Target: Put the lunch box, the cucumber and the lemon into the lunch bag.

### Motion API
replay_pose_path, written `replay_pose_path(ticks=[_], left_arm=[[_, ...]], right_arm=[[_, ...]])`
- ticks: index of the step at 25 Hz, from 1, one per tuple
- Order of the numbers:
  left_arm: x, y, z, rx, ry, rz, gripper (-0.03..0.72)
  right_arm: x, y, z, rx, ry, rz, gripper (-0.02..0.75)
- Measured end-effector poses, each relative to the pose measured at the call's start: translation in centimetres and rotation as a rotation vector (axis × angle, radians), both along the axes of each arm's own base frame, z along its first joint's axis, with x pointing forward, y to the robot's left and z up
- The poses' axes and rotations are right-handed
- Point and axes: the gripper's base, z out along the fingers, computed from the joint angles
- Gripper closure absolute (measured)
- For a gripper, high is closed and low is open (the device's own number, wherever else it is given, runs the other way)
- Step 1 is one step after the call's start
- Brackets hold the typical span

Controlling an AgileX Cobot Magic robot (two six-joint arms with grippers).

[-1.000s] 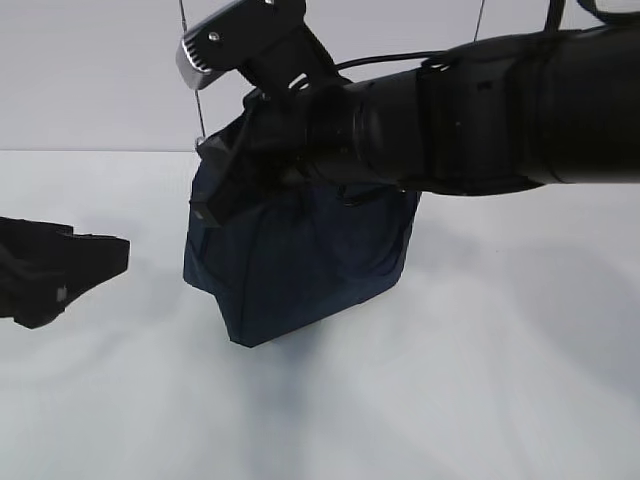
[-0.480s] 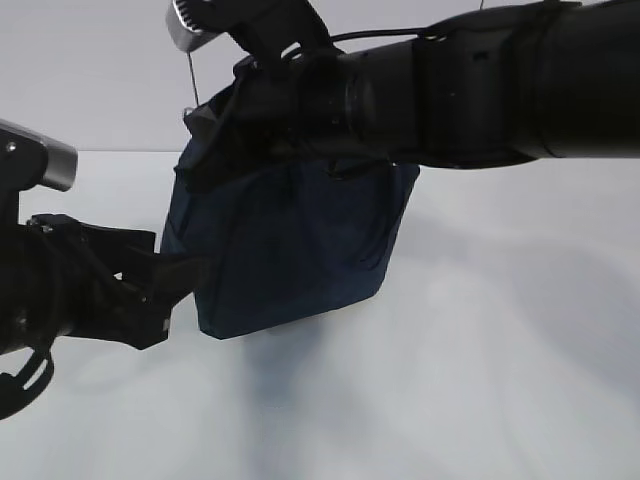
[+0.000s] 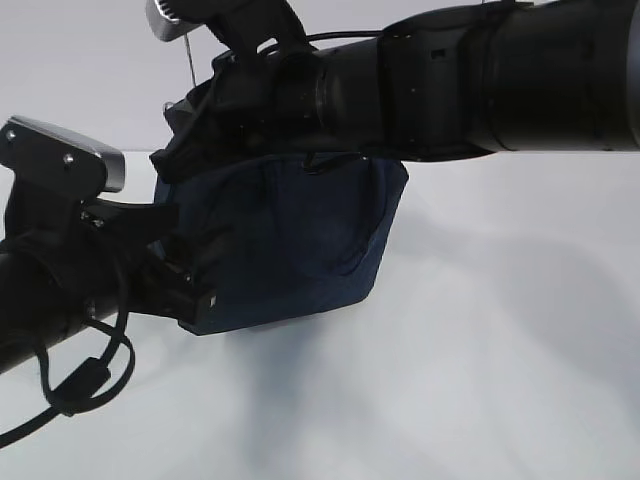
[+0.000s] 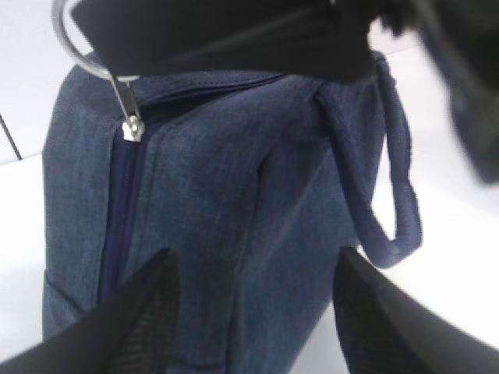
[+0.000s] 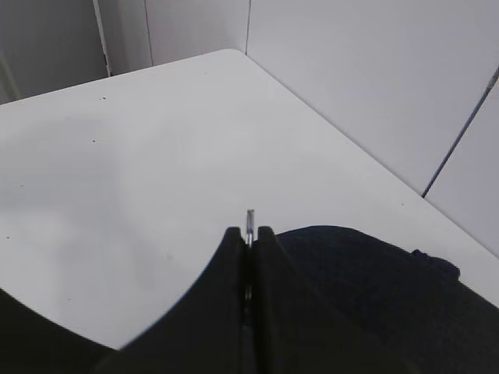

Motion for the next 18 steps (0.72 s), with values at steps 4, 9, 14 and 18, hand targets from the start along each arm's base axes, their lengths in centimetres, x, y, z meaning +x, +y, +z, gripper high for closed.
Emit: replay_pose_path(ticks=[4, 9, 14, 18], left_arm=[[1.0, -0.4, -0.9, -0.003, -0.091, 0.035, 0.247], [1.4, -0.4, -0.7, -0.031, -0.178, 0.064, 0.247], [1.5, -0.4, -0.7, -0.034, -0.190, 0.068, 0.287], [1.7, -0.6, -1.3, -0.024, -0.200, 0.074, 0.335]], right_arm=[[0.0, 0.0, 0.0, 0.005, 0.006, -0.003, 0.717], [0.0, 0.0, 0.0, 0.007, 0.008, -0.004, 0.717], [0.0, 0.0, 0.0, 0.012, 0.014, -0.006, 0.717], [0.0, 0.0, 0.0, 0.019, 0.022, -0.010, 0.717]])
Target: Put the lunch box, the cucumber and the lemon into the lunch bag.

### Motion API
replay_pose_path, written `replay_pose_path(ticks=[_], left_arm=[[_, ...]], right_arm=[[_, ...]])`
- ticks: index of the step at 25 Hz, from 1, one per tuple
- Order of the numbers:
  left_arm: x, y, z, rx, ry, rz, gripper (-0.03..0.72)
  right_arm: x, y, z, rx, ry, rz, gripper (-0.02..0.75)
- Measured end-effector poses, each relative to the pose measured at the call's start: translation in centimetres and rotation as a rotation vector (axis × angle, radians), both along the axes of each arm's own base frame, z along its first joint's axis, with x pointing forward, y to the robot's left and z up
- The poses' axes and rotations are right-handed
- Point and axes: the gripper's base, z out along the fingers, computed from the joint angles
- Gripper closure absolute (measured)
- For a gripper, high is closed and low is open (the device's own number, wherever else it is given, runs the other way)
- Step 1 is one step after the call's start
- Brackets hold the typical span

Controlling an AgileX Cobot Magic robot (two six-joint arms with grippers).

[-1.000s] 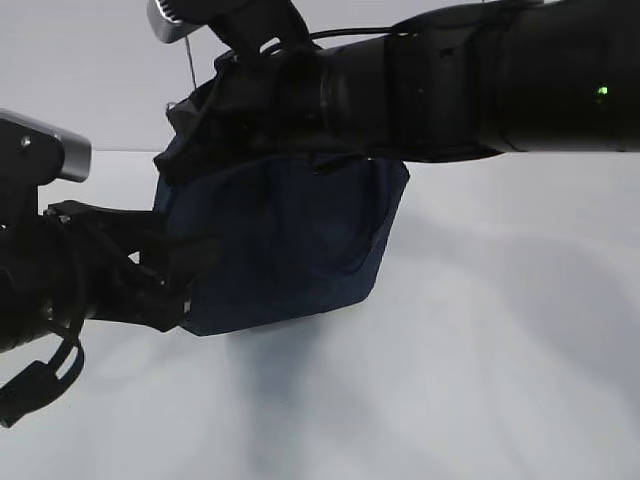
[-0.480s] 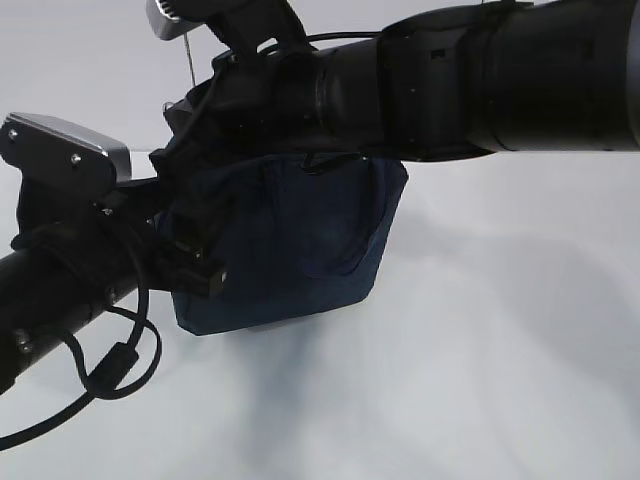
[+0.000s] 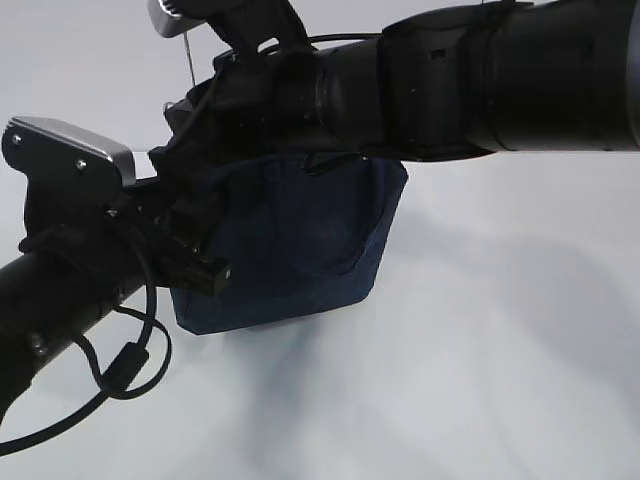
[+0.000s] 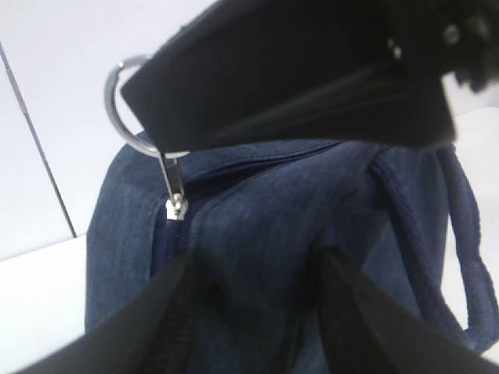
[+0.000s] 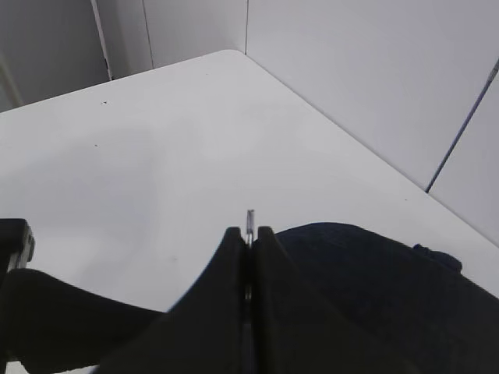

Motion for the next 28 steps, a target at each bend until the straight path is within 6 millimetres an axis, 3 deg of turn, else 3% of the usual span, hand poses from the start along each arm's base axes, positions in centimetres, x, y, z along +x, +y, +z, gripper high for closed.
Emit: replay_pose_path(ticks=[5, 9, 12, 21, 28], left_arm=[[0.3, -0.2, -0.6, 0.006, -0.028, 0.011, 0.409], [0.4, -0.2, -0.7, 0.002, -0.044, 0.013, 0.598], [0.4, -0.2, -0.6, -0.019, -0.037, 0.016, 0.663], [0.5, -0.2, -0.4, -0.052, -0.046, 0.025, 0.677], [0.5, -0.2, -0.4, -0.054, -0.046, 0.026, 0.678]], right_arm=[[0.0, 0.0, 0.0, 0.002, 0.003, -0.001, 0.717], [0.0, 0.0, 0.0, 0.004, 0.004, -0.002, 0.717], [0.0, 0.0, 0.0, 0.005, 0.006, -0.003, 0.717], [-0.3, -0.7, 1.0, 0.031, 0.016, -0.048, 0.717], [-1.5, -1.7, 0.4, 0.035, 0.064, -0.062, 0.717]])
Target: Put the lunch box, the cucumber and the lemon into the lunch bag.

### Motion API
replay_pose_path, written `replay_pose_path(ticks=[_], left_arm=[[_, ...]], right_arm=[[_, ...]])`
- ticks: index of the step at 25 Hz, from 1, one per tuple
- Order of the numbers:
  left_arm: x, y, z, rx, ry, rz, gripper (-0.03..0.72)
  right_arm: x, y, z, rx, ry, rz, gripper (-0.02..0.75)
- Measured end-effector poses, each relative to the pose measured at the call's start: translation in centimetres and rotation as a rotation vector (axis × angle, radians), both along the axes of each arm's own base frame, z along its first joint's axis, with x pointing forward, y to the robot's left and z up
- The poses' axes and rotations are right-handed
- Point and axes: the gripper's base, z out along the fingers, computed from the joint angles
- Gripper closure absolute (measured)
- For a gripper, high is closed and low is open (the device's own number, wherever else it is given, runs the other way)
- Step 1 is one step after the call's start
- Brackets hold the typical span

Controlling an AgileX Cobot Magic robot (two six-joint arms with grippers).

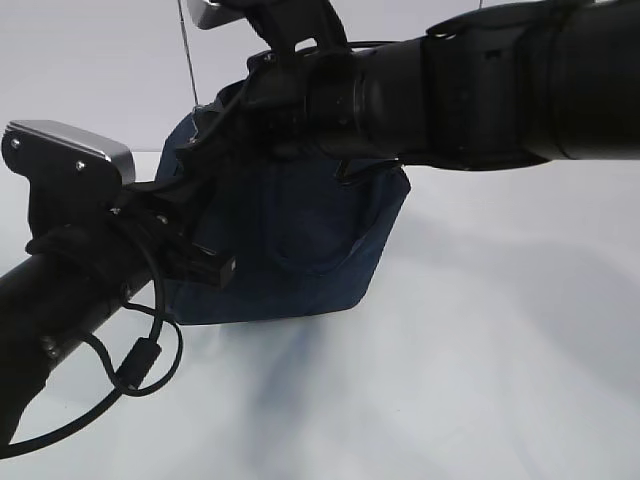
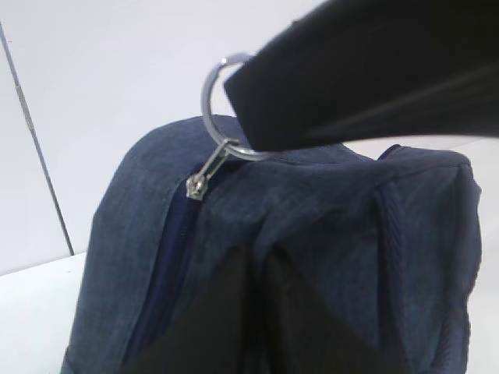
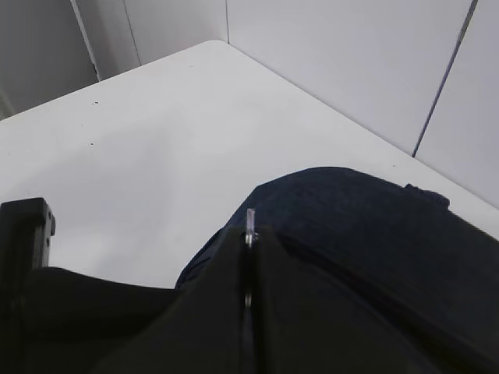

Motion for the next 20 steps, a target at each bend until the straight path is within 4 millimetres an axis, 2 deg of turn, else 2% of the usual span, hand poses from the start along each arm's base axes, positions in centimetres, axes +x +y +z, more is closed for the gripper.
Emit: replay_pose_path(ticks=[12, 20], left_arm=[[-0.2, -0.4, 0.1, 0.019, -0.017, -0.052, 0.679], [-0.3, -0.7, 0.2, 0.029, -0.039, -0.087, 0.679]], right_arm=[[-0.3, 0.2, -0.2, 0.001, -0.005, 0.047, 0.717], [0.8, 0.9, 0.3, -0.042, -0.079, 0.057, 0.717]])
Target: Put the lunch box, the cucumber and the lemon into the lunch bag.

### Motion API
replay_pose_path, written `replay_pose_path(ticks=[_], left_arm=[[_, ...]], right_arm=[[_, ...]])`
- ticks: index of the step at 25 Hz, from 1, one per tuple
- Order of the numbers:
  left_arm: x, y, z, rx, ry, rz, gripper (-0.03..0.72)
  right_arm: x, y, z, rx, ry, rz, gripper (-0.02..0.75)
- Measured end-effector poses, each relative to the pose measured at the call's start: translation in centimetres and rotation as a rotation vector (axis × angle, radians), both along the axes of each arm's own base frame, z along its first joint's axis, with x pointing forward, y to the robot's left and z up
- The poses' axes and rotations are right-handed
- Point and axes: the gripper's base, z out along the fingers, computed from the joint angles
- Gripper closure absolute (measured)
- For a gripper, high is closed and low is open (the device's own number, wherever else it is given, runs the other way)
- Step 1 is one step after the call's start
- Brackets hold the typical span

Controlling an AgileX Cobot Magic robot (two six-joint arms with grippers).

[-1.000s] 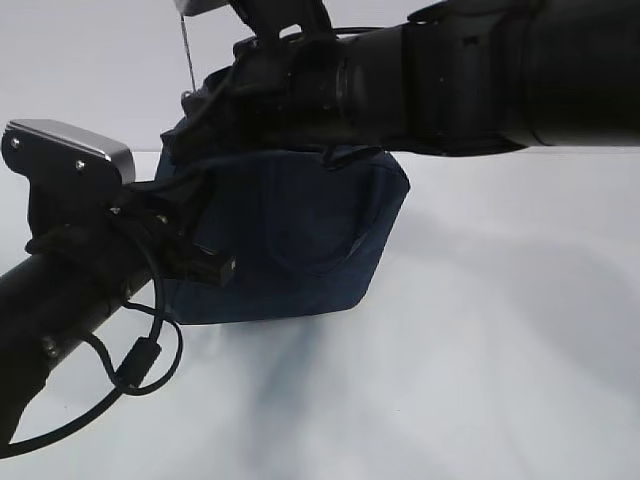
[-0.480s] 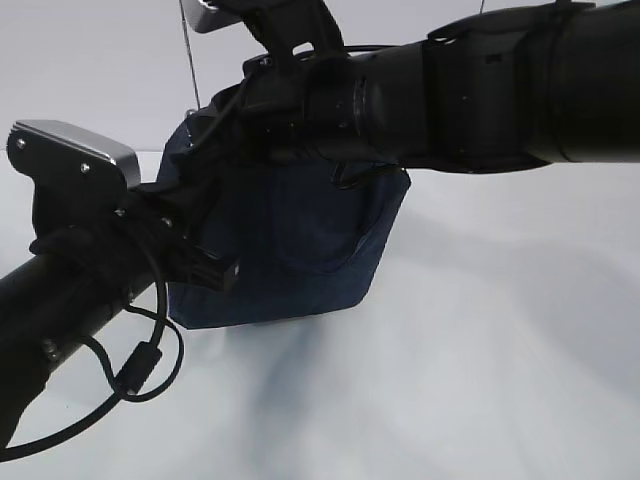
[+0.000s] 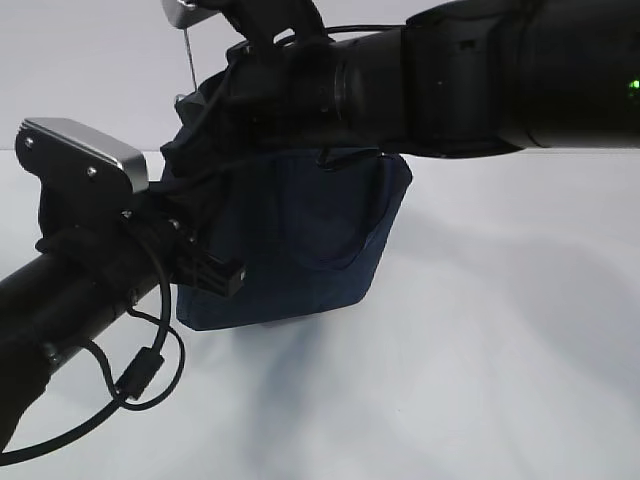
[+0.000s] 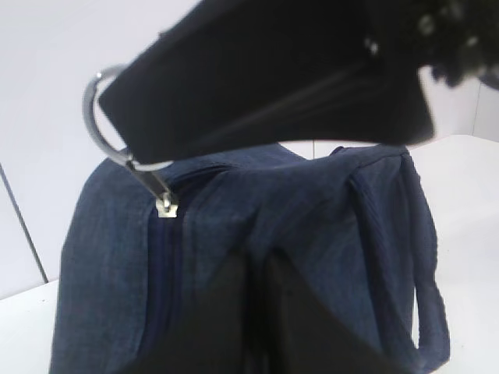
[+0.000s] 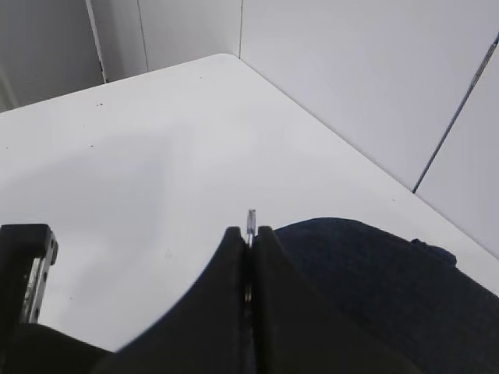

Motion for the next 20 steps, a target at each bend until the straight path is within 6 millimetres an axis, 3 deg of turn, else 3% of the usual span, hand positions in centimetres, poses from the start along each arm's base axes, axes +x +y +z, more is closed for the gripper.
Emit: replay_pose_path(ticks=[20], left_arm=[[-0.2, -0.4, 0.1, 0.014, -0.025, -0.051, 0.680]], right_arm=[[1.2, -0.1, -0.5, -0.081, -0.045, -0.067, 0.717]])
